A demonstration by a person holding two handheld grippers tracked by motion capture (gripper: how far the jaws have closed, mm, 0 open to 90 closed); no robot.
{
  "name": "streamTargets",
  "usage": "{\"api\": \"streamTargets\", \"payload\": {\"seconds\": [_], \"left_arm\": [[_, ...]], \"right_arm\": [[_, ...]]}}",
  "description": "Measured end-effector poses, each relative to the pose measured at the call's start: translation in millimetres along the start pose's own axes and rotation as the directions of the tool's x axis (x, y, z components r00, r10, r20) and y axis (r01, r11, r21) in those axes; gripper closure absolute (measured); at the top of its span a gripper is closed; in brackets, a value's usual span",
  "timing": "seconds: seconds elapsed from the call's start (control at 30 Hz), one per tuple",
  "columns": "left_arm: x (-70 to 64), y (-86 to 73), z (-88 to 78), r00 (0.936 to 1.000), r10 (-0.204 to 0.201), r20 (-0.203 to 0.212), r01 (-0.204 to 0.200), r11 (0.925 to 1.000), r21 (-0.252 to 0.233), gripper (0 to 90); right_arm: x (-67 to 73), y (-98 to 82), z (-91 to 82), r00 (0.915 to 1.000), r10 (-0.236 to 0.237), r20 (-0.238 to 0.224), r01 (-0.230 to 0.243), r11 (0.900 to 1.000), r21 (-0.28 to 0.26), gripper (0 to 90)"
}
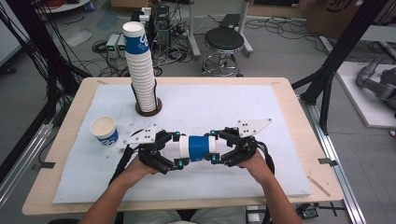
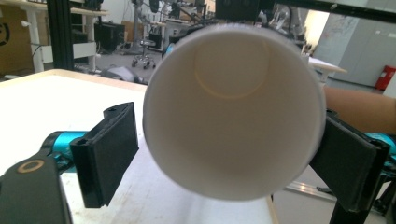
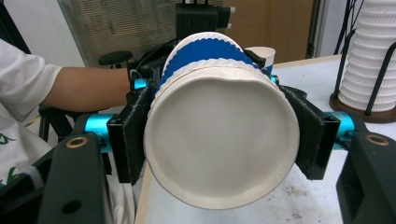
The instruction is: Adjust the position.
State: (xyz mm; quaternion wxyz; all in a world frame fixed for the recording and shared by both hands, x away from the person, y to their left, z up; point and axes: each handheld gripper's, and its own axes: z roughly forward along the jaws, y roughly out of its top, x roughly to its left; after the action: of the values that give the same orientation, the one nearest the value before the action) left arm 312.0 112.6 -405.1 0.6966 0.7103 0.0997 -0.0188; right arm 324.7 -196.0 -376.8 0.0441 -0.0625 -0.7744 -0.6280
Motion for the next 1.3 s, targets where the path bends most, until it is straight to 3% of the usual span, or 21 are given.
{"api": "streamTargets", "payload": {"seconds": [0.03, 0.27, 0.5, 0.6, 0.67, 0.73, 0.8, 0.9, 0.97, 1.07, 1.13, 1.2, 1.23, 1.27, 1.3], "left_arm": [[-0.2, 0.5, -0.6, 1.0000, 0.010, 0.001, -0.010, 1.0000, -0.001, 19.8], [0.4, 1.9, -2.4, 0.9984, 0.056, -0.007, -0.056, 0.9977, 0.039, 27.4], [0.3, 8.0, -2.2, 0.9972, 0.075, 0.000, -0.074, 0.9928, 0.094, 30.3], [0.7, 12.1, -2.4, 0.9966, 0.082, -0.005, -0.081, 0.9901, 0.115, 30.4], [1.5, 14.8, -2.5, 0.9956, 0.092, -0.014, -0.090, 0.9861, 0.140, 30.3], [2.2, 18.3, -3.6, 0.9951, 0.097, -0.023, -0.092, 0.9823, 0.163, 30.3], [2.7, 21.3, -4.8, 0.9939, 0.105, -0.034, -0.097, 0.9777, 0.186, 30.3], [3.7, 26.2, -5.0, 0.9905, 0.123, -0.061, -0.104, 0.9605, 0.258, 30.1], [4.9, 28.8, -4.1, 0.9880, 0.135, -0.075, -0.106, 0.9459, 0.306, 29.9], [6.8, 31.8, -2.2, 0.9855, 0.148, -0.084, -0.109, 0.9281, 0.356, 29.8], [7.3, 33.5, -0.9, 0.9854, 0.147, -0.086, -0.103, 0.9191, 0.380, 29.7], [8.1, 35.9, 0.1, 0.9822, 0.166, -0.088, -0.115, 0.9030, 0.414, 29.7], [7.2, 35.9, 1.3, 0.9829, 0.154, -0.101, -0.099, 0.9053, 0.413, 29.6], [8.3, 37.2, 1.7, 0.9809, 0.169, -0.095, -0.112, 0.8932, 0.436, 29.6], [8.3, 37.6, 2.5, 0.9804, 0.172, -0.096, -0.113, 0.8894, 0.443, 29.4]], "right_arm": [[-0.5, -1.1, 0.5, 1.0000, 0.000, 0.005, 0.000, 1.000, 0.005, 31.7], [-1.2, -3.7, 1.5, 0.9999, 0.006, 0.010, -0.007, 0.999, 0.040, 32.6], [-0.6, -3.1, 2.2, 0.9997, -0.008, 0.025, 0.005, 0.995, 0.097, 32.4], [-0.4, -1.0, 3.0, 0.9995, 0.012, 0.030, -0.015, 0.994, 0.113, 30.6], [-1.0, 0.7, 4.2, 0.9982, 0.039, 0.045, -0.045, 0.990, 0.134, 23.1], [-2.0, 3.2, 3.2, 0.9967, 0.057, 0.058, -0.065, 0.987, 0.145, 21.5], [-2.2, 7.3, -0.5, 0.9953, 0.053, 0.081, -0.065, 0.985, 0.158, 21.2], [-1.3, 18.8, -4.8, 0.9908, 0.009, 0.135, -0.037, 0.978, 0.206, 20.7], [0.6, 28.7, -4.9, 0.9848, -0.045, 0.168, 0.000, 0.966, 0.259, 20.7], [3.4, 41.2, 0.3, 0.9730, -0.132, 0.189, 0.057, 0.932, 0.358, 20.7], [4.2, 46.9, 6.8, 0.9663, -0.175, 0.189, 0.081, 0.901, 0.426, 20.7], [5.0, 50.7, 14.7, 0.9617, -0.211, 0.174, 0.102, 0.867, 0.487, 20.7], [5.3, 52.2, 18.7, 0.9601, -0.224, 0.167, 0.108, 0.849, 0.517, 20.7], [5.4, 52.9, 21.9, 0.9579, -0.237, 0.162, 0.117, 0.836, 0.536, 20.7], [5.4, 53.7, 26.6, 0.9527, -0.261, 0.156, 0.131, 0.816, 0.563, 20.8]]}}
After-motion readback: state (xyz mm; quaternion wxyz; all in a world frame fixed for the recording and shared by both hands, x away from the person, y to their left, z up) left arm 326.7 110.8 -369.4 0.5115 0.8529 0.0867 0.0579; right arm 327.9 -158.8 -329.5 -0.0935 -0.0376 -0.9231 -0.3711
